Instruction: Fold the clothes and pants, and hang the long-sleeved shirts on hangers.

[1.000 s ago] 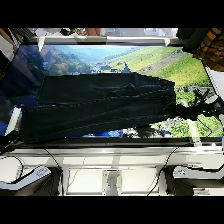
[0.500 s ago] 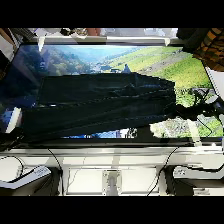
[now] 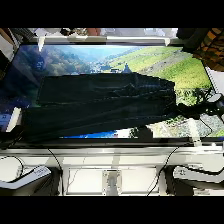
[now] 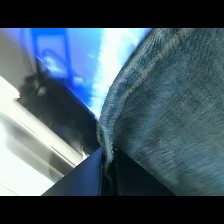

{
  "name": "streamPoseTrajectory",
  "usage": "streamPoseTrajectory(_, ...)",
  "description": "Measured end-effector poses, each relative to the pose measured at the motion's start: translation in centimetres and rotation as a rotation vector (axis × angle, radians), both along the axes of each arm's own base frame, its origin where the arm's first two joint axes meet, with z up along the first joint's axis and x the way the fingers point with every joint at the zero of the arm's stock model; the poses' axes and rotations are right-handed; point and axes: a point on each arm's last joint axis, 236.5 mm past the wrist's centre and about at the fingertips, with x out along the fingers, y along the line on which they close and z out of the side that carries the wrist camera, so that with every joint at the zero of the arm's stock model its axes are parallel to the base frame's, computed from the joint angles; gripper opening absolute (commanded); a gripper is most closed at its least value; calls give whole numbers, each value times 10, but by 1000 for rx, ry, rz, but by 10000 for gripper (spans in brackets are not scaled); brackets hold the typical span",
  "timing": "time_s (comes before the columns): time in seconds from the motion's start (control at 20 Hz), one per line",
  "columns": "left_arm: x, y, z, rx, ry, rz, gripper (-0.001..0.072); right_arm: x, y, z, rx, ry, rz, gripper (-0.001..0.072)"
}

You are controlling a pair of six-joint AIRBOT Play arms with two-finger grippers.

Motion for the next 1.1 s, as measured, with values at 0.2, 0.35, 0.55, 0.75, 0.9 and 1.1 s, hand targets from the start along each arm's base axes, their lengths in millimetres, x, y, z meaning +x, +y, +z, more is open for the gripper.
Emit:
streamPoseTrajectory(0.2, 16, 15, 71, 138, -124, -2, 30, -6, -29, 52, -130, -28, 35, 34)
streamPoseTrajectory(0.35, 16, 10, 103, 177, -159, -19, 30, -23, -58, 83, -199, -44, -14, 34)
streamPoseTrajectory(0.55, 6, -12, 110, 114, -131, -52, 30, -60, -97, 106, -253, -26, -116, 34)
streamPoseTrajectory(0.75, 6, -25, 126, 77, -146, -71, 30, -83, -122, 130, -303, -49, -214, 34)
streamPoseTrajectory(0.9, 18, -23, 161, 109, -212, -80, 29, -89, -133, 158, -350, -83, -248, 33)
streamPoseTrajectory(1.1, 45, -24, 207, 142, -318, -116, 29, -94, -138, 185, -384, -97, -266, 33)
